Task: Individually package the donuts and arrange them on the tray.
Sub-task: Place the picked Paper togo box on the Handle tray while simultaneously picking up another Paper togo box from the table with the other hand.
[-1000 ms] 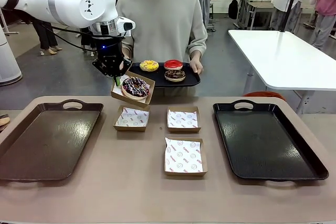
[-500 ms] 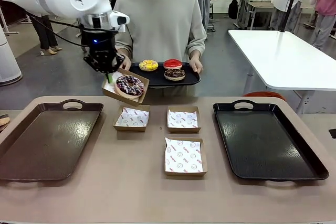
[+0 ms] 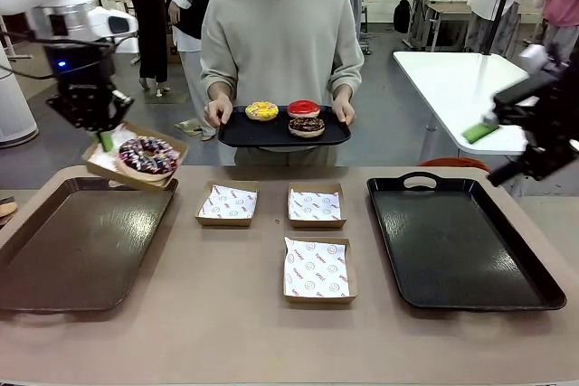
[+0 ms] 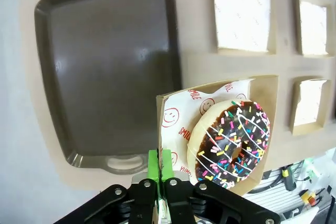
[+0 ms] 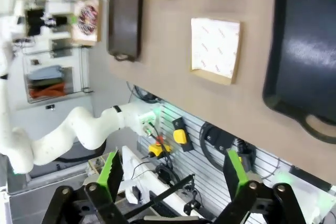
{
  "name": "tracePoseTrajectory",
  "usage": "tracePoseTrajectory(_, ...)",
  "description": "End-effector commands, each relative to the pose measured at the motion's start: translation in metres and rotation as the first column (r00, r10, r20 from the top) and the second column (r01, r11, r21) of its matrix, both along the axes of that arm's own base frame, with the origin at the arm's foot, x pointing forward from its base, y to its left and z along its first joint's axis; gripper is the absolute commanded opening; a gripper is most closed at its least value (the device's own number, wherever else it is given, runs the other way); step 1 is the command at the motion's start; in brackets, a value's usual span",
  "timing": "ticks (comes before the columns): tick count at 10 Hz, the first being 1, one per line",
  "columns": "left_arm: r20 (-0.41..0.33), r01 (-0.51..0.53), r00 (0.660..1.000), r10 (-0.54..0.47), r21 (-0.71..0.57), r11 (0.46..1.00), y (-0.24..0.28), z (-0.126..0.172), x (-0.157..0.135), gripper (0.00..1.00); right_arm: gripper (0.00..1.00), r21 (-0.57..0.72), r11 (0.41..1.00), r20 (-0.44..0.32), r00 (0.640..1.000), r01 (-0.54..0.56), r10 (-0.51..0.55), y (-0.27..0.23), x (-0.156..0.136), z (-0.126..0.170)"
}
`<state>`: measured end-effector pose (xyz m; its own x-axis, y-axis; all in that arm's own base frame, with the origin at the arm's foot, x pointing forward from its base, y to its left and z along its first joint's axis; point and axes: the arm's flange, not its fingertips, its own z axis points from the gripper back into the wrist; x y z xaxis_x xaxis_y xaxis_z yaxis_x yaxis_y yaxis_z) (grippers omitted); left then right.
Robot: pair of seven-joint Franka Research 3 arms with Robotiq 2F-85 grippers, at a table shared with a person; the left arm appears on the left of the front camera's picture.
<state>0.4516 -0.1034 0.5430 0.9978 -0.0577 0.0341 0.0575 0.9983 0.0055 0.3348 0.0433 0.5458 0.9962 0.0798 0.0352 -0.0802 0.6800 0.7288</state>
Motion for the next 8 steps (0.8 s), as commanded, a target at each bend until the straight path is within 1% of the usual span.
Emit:
tracePoseTrajectory(1, 0.016, 0.016, 1.000, -0.016, -0.049, 0.999, 0.025, -0.017, -0.008, 0.01, 1.00, -0.150, 0.989, -0.032, 0.999, 0.006, -0.011, 0.040, 0.023, -0.005)
tracePoseTrajectory(3, 0.025, 0.005, 1.000, -0.003, -0.076, 0.997, 0.054, -0.034, -0.016, 0.01, 1.00, -0.267, 0.964, -0.038, 0.999, 0.003, -0.013, 0.088, 0.034, -0.024)
tracePoseTrajectory(5, 0.040, 0.007, 0.999, -0.004, -0.075, 0.997, 0.075, -0.053, -0.025, 0.01, 1.00, -0.365, 0.931, -0.003, 1.000, 0.009, -0.011, 0.132, 0.042, -0.045)
tracePoseTrajectory(6, 0.043, 0.014, 0.999, -0.012, -0.058, 0.998, 0.084, -0.063, -0.029, 0.01, 1.00, -0.407, 0.913, 0.014, 1.000, 0.012, -0.007, 0.147, 0.040, -0.056)
tracePoseTrajectory(8, 0.028, -0.005, 1.000, 0.006, -0.046, 0.999, 0.095, -0.078, -0.031, 0.01, 1.00, -0.441, 0.898, 0.005, 1.000, -0.013, 0.017, 0.161, 0.030, -0.076)
